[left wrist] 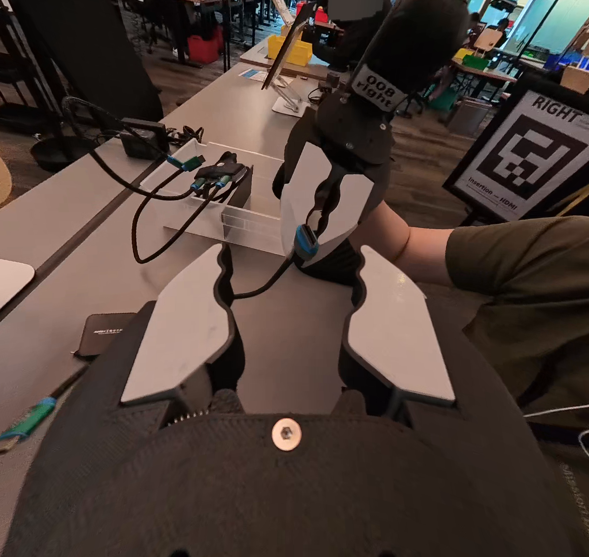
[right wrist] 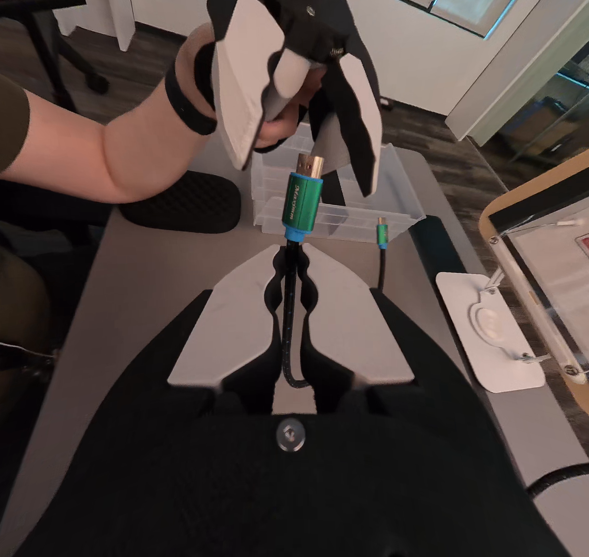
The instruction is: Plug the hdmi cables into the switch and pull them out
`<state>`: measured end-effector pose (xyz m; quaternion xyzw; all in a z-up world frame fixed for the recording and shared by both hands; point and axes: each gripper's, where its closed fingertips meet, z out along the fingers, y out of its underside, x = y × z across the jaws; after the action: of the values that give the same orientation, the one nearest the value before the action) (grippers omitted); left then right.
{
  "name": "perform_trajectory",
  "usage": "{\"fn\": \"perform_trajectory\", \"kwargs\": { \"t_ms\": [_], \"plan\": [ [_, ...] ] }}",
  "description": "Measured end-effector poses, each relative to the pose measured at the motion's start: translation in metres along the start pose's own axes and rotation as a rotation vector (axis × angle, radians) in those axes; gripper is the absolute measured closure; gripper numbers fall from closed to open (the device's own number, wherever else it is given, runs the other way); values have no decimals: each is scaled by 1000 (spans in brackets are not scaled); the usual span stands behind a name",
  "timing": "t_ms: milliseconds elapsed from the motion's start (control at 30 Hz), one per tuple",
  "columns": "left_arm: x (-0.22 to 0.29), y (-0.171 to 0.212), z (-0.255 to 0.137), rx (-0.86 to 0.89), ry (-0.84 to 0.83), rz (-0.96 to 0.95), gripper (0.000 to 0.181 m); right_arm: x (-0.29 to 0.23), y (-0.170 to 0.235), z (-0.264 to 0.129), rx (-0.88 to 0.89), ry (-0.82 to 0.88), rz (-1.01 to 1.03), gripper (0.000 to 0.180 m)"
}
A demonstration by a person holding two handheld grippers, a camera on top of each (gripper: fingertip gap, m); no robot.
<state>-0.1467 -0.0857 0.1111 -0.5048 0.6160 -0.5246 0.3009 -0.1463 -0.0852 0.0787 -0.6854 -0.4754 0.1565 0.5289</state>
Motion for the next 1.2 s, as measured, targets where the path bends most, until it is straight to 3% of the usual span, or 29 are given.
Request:
{"fn": "perform_trajectory", "kwargs": {
  "t_ms": [133, 300, 600, 767, 867, 1200],
  "plan": [
    [-14, -2, -6, 8, -75, 1, 116, 4, 5, -3, -28, 32, -37, 172],
    [-63, -20, -69, 164, -365, -45, 110, 13, -2, -22, 24, 61, -22, 173],
    [-104, 1, -106, 170, -441, -171, 104, 15, -27, -69, 128, 144, -71, 173],
    [-127, 13, -87, 179, -418, -248, 104, 9, -43, -94, 191, 190, -99, 173],
    [-140, 20, -61, 187, -396, -292, 91, 5, -49, -101, 207, 210, -115, 172],
    [-145, 36, 24, 238, -347, -223, 90, -13, -60, -111, 229, 201, -167, 172]
  ]
}}
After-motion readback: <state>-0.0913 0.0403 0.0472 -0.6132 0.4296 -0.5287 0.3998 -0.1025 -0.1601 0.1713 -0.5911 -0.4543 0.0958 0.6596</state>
